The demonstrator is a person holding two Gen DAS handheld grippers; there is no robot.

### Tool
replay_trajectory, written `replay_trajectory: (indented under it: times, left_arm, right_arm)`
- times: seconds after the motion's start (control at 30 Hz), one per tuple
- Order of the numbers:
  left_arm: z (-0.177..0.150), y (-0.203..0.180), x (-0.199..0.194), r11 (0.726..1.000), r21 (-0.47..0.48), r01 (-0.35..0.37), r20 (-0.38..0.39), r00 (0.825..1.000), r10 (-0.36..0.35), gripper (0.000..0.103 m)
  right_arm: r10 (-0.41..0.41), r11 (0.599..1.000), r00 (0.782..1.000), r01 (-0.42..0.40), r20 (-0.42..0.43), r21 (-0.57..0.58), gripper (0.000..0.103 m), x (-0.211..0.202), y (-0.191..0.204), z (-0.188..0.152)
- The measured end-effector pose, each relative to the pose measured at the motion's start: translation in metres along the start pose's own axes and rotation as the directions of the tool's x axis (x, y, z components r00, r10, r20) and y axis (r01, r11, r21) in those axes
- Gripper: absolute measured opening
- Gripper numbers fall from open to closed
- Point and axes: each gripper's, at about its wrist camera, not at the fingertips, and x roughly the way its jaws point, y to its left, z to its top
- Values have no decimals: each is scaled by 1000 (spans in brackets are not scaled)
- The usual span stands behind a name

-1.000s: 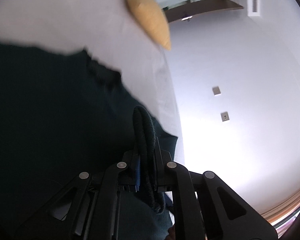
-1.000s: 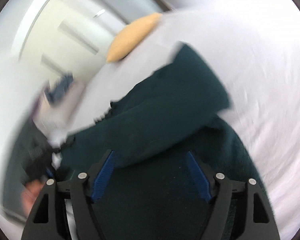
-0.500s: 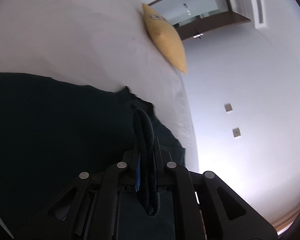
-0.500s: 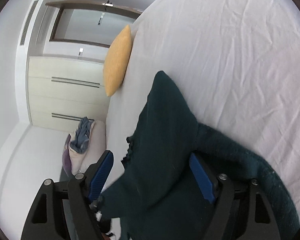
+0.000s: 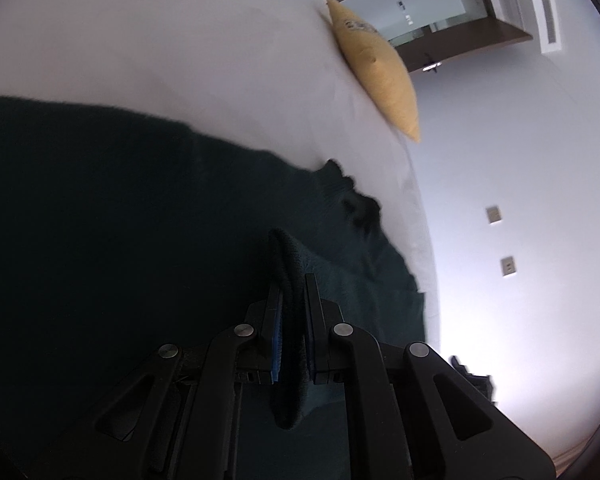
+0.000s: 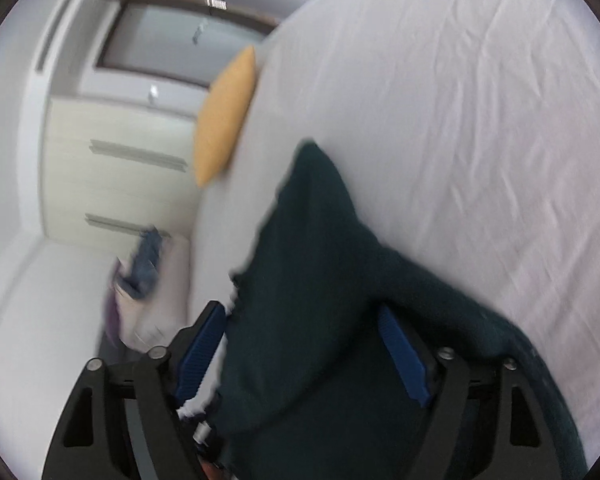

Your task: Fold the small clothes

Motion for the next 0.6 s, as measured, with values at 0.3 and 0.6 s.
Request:
replay_trajectory:
  times: [0.3,0.6]
  left_arm:
    - [-11,11,-17,999,25,-25,14,1000,25,8]
    - [-19,8,-12,998,25,-58,10,998,58,8]
  right_arm:
    - [27,988,999,-22,28,-153,80,-30,41,30]
    - [-72,960,967,1,-245,-279,57,69,56,79]
